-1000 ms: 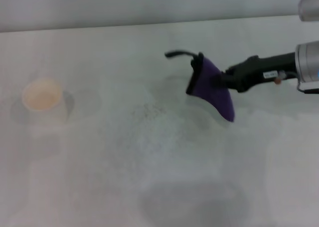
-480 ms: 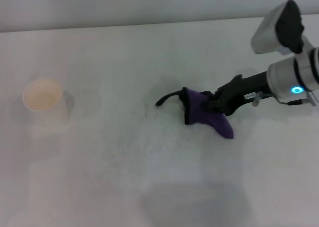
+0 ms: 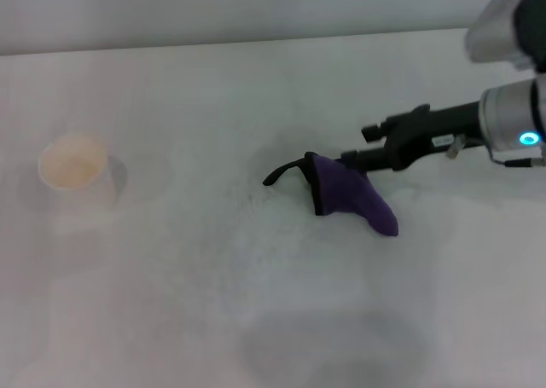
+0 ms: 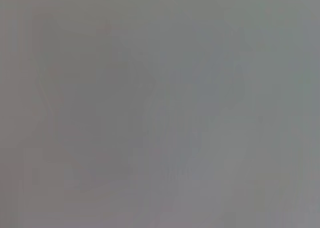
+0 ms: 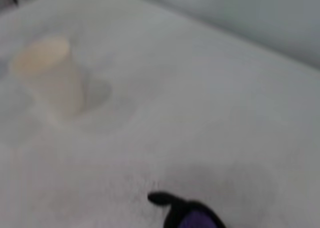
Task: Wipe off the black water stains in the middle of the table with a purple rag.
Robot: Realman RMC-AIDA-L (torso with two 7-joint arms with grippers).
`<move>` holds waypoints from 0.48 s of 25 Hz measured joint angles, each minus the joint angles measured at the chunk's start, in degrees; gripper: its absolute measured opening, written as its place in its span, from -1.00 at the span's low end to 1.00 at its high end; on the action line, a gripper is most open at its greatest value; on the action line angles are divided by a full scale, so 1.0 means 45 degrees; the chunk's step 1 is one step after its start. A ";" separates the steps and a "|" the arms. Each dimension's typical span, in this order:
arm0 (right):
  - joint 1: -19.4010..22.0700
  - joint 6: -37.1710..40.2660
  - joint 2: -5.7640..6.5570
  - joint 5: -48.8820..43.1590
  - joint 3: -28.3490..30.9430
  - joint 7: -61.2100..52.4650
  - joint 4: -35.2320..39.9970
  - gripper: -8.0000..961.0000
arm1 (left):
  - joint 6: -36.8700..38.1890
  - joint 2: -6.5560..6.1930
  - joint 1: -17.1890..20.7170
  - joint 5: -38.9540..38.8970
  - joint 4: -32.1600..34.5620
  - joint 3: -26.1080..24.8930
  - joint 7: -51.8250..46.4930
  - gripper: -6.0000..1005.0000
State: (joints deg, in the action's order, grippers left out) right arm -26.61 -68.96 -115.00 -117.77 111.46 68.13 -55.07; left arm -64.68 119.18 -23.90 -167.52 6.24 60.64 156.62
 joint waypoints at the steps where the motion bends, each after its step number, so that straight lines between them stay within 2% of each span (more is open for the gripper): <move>1: 0.0275 -0.0237 0.0024 0.0934 0.0372 0.0441 -0.0141 0.14 | 0.0000 0.0000 -0.0004 -0.0002 0.0000 -0.0001 0.0000 0.76; 2: 0.0275 -0.0237 0.0024 0.0934 0.0372 0.0441 -0.0141 0.18 | 0.0000 0.0000 -0.0004 -0.0002 0.0000 -0.0001 0.0000 0.76; 7: 0.0910 -0.0729 0.0018 0.4540 0.1811 0.2865 0.0696 0.41 | -0.0002 0.0000 -0.0048 -0.0002 -0.0001 -0.0002 0.0001 0.76; 12: 0.1201 -0.1364 0.0036 0.9195 0.3186 0.6417 0.3273 0.67 | -0.0003 -0.0002 -0.0010 -0.0001 -0.0001 0.0000 0.0000 0.76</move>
State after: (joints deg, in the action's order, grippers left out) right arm -21.21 -75.10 -114.84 -76.39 125.80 97.01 -40.34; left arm -64.69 119.17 -23.95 -167.52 6.24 60.64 156.62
